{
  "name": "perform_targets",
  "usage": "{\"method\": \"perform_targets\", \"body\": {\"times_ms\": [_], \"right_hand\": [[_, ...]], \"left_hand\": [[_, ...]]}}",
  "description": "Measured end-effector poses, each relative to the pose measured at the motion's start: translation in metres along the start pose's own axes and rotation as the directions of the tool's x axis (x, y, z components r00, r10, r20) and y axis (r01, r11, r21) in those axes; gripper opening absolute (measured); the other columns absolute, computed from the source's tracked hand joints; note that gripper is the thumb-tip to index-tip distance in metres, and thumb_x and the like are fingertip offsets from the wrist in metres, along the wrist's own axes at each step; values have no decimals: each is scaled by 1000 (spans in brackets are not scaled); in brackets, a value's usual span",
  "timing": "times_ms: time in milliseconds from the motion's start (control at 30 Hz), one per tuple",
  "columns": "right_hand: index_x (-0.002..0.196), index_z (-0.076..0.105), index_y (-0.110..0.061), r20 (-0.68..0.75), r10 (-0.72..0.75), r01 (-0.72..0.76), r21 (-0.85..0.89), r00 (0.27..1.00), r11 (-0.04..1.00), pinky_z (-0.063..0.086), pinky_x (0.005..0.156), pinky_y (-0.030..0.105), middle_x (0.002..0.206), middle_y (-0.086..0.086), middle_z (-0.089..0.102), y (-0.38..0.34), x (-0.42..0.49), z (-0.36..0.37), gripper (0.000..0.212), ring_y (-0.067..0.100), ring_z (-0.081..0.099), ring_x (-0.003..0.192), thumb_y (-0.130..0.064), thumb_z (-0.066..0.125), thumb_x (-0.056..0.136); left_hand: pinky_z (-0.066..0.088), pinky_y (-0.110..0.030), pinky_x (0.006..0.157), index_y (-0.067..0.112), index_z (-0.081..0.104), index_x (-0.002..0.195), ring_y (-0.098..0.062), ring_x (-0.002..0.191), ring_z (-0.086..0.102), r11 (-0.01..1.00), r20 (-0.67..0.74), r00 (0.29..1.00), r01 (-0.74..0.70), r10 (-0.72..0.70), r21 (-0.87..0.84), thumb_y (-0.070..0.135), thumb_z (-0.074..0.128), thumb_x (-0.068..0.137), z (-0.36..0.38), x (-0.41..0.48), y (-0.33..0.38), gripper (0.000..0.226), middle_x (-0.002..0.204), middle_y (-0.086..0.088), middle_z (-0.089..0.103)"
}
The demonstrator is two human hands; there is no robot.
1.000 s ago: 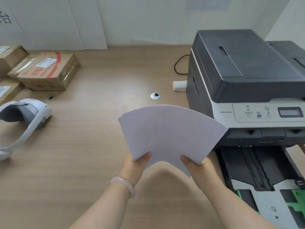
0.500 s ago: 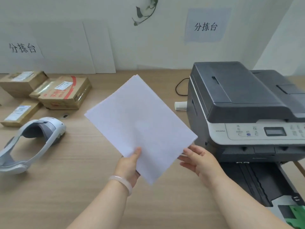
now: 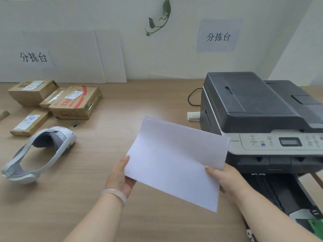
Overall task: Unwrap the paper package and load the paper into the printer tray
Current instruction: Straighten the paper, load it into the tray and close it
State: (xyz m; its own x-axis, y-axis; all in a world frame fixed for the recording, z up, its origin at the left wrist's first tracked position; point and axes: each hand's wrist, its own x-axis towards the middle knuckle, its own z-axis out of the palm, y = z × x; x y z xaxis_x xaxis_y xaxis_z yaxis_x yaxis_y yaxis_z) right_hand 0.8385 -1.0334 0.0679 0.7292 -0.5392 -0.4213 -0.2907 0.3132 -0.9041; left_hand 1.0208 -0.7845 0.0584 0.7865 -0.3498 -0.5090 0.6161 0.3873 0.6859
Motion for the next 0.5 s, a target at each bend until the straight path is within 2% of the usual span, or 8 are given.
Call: {"method": "perform_targets", "body": {"times_ms": [100,167,233,300,400,500], "right_hand": [[107,70,-14,41,11,-8,-83,999,997,51,91,53,104,10,75,-1,0,-17,25,31,71,95,-15,70,82],[106,70,-13,58,3,3,-103,998,995,49,94,54,104,10,75,-2,-1,-23,25,31,71,95,-13,71,81],[103,72,-13,66,-12,22,-144,998,989,50,94,52,102,9,75,-1,-3,-24,22,29,71,95,-12,71,81],[98,74,-18,67,-31,44,-201,997,979,52,92,47,99,4,77,3,-7,-19,16,25,72,94,-15,70,82],[86,76,-32,-10,-116,109,-273,993,956,54,74,31,87,-10,77,8,-12,-10,12,8,72,83,-22,70,84],[78,74,-35,-157,-208,152,-307,965,939,47,61,20,70,-22,72,16,-12,-6,10,-1,62,66,-27,69,82]], "left_hand": [[53,-32,61,21,65,106,-17,73,70,988,39,997,58,-65,145,31,65,82,-12,5,18,26,96,0,75],[54,-29,54,22,64,108,-15,64,68,941,54,987,126,-151,313,30,63,84,-11,5,21,25,93,-1,73],[56,-29,56,19,63,111,-17,70,69,822,80,970,148,-228,550,26,64,85,-6,2,16,27,94,-2,73],[57,-34,65,15,65,110,-22,82,72,682,99,967,92,-236,725,22,67,84,-1,-1,2,28,94,-3,76],[54,-45,84,12,69,101,-29,91,68,599,100,995,-67,-22,798,23,68,84,7,-4,-20,20,98,-11,74],[48,-43,85,25,69,85,-24,92,64,593,110,974,-209,198,778,31,68,83,9,-6,-33,6,96,-7,71]]}}
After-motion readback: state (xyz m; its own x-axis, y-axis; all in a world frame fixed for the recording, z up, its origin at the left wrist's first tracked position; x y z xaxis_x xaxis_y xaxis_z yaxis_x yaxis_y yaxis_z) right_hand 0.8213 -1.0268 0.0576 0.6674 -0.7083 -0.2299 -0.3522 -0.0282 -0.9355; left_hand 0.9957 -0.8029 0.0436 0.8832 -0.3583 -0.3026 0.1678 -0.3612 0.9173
